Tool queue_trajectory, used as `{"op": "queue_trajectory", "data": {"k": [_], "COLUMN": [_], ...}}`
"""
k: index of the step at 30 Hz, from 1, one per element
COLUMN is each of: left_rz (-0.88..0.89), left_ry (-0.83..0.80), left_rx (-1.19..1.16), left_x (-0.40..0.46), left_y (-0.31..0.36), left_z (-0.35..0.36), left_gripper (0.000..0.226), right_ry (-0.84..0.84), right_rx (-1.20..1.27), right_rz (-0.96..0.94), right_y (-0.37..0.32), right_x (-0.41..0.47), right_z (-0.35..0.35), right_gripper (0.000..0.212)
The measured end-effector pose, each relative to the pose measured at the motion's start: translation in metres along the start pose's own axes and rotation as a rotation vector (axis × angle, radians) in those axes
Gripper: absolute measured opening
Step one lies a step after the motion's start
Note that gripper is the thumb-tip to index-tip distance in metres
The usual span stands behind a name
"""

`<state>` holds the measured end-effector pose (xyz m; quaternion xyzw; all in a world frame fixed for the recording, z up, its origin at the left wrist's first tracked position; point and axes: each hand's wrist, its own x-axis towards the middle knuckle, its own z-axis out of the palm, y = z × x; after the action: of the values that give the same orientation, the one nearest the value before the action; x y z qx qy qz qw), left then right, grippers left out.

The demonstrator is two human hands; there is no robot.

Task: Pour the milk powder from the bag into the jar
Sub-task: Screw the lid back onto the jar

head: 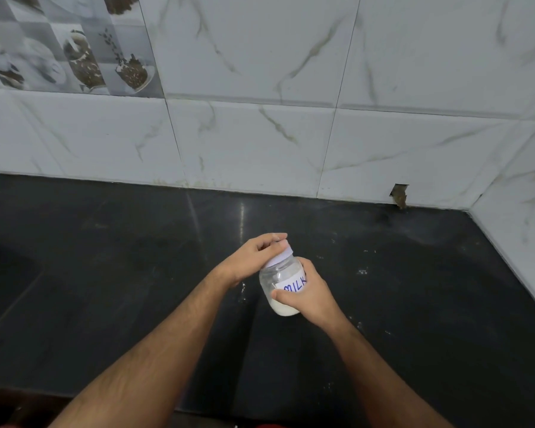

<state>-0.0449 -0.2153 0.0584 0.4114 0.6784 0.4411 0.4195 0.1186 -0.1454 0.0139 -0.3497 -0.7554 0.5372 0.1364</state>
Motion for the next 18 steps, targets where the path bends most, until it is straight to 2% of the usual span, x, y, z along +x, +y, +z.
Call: {"op": "queue_trajectory", "data": {"k": [3,8,14,16,18], "left_rz": [0.02,-0.054,-0.163,-0.159,-0.113], "left_ry": [0.034,0.109,0.311,0.334,0.296], "left_rx": [0.019,0.067,0.101,0.064,0.005], "left_x": [0.003,0.01,0.018,0.017,0.015], "left_y": [0.002,-0.002,-0.002,0.0,0.003], "left_z": [0.008,0.015,0.03,0.032,0.03], "left_gripper": [0.036,0.035,0.039,0.034,0.028], "right_ry": [0.002,0.042,0.187,0.188,0.15], "right_rx": [0.001,-0.095,-0.532,-0.534,-0.387], "right_rz": [-0.004,0.019,-0.032,-0.054,-0.031], "right_y": [-0.005,-0.009,-0.014,-0.016,-0.016], "right_x": [-0.002,-0.004,0.001,0.001,0.002], "right_z": [0.001,0.005,0.013,0.01,0.003], "right_gripper": [0.071,0.07,0.094,0.088,0.077]}}
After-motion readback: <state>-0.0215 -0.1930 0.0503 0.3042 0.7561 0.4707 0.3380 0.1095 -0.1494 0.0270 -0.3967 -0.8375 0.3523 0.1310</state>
